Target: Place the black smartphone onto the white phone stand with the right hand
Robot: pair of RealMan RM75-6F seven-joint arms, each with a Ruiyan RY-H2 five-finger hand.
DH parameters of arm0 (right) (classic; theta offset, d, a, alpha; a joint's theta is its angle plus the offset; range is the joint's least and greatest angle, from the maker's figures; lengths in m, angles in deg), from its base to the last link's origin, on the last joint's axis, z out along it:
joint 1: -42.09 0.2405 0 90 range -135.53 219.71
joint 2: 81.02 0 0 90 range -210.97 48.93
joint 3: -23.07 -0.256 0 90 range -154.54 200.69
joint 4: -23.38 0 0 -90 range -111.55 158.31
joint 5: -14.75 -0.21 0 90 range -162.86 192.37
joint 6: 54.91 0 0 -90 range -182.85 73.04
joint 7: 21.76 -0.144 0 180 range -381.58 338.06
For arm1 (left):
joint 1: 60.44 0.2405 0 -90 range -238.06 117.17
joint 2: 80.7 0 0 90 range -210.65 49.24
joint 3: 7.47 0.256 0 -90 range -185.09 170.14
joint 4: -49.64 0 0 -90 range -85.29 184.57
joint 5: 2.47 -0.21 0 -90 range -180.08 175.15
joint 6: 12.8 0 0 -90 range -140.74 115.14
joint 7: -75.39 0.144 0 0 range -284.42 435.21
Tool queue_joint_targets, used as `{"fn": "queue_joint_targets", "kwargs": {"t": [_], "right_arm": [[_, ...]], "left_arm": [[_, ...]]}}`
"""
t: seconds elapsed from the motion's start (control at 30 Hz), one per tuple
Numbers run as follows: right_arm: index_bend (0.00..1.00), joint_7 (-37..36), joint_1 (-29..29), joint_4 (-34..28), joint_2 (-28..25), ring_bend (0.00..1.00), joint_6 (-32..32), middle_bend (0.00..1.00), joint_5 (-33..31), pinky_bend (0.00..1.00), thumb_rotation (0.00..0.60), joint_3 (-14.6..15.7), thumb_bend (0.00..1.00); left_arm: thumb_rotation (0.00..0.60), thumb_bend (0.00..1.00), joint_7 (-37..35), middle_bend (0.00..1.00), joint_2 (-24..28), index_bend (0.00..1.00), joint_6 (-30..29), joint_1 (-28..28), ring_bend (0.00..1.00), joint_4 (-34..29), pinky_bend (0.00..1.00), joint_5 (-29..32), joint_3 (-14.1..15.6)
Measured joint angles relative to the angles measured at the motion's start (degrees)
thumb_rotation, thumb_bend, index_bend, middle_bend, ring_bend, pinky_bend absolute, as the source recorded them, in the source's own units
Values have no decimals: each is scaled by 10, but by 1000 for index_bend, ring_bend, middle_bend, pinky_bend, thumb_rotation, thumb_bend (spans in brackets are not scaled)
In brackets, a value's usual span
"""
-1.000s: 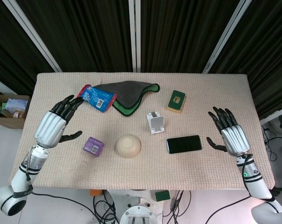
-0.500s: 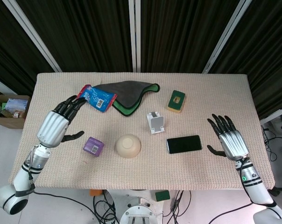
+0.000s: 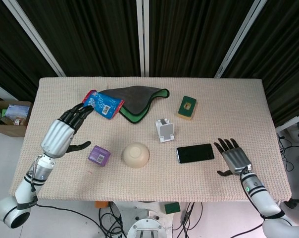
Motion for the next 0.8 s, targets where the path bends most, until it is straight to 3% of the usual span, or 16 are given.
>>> {"fn": "queue_joint_targets", "kwargs": {"t": [0.33,0.8], "right_arm": [[0,63,50,2,24,0,-26,0,-59,0,532,-6,214],[0,121,120,32,70,0,-45,52,-149,0,548,-5,283]], "left_arm": [[600,0,-12,114,-4,64,6,-3,81,3,247,2,2],[600,0,-31,114,-1,70,10,-8,81,2,247,0,3]]}}
